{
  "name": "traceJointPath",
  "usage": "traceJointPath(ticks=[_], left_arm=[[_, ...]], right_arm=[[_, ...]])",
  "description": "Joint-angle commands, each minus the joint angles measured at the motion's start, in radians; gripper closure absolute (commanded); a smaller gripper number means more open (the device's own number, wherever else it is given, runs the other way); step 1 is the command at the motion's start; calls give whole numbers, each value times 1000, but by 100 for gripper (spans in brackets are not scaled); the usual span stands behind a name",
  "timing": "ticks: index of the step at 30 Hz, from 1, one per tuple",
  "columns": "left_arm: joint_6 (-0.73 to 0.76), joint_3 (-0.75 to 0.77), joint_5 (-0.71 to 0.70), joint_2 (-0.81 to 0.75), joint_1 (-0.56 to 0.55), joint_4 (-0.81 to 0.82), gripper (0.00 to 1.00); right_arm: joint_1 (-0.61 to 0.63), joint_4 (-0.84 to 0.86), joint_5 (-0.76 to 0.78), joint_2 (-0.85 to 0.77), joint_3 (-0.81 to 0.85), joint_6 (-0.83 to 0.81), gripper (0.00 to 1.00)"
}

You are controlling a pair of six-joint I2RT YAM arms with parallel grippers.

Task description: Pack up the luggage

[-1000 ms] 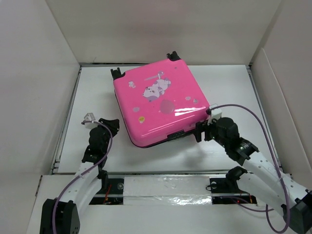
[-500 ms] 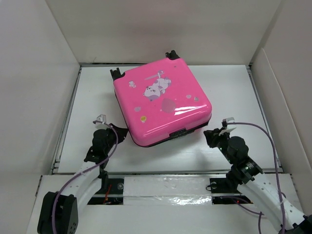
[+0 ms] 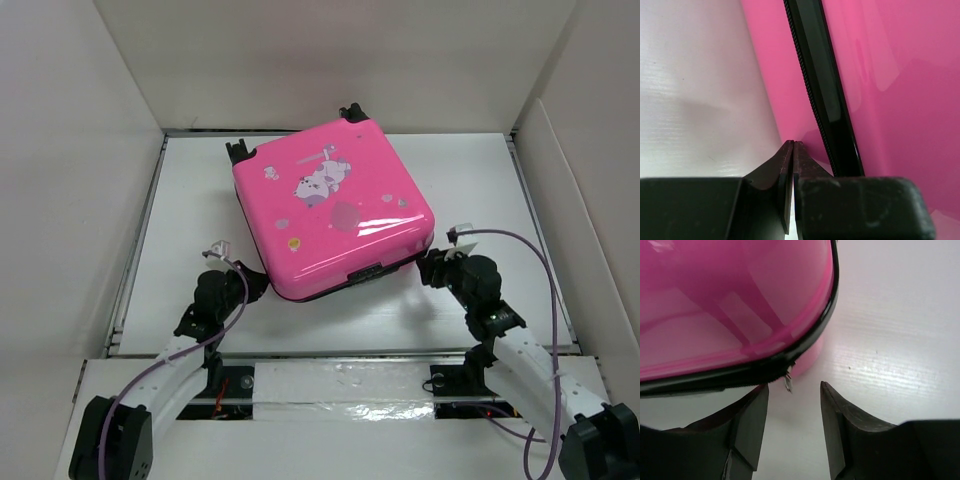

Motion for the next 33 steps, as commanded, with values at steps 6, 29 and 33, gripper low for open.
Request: traceJointPath(ticks=[6,29,33], left_arm=[[31,12,27,-12,-48,30,100],[13,23,153,4,-49,203,100],[-32,37,174,46,-49,308,100]], right_arm=[[-7,241,-33,-10,-15,-74,46],[67,214,-142,61,14,-21,100],[268,-10,-100,77,110,4,100]])
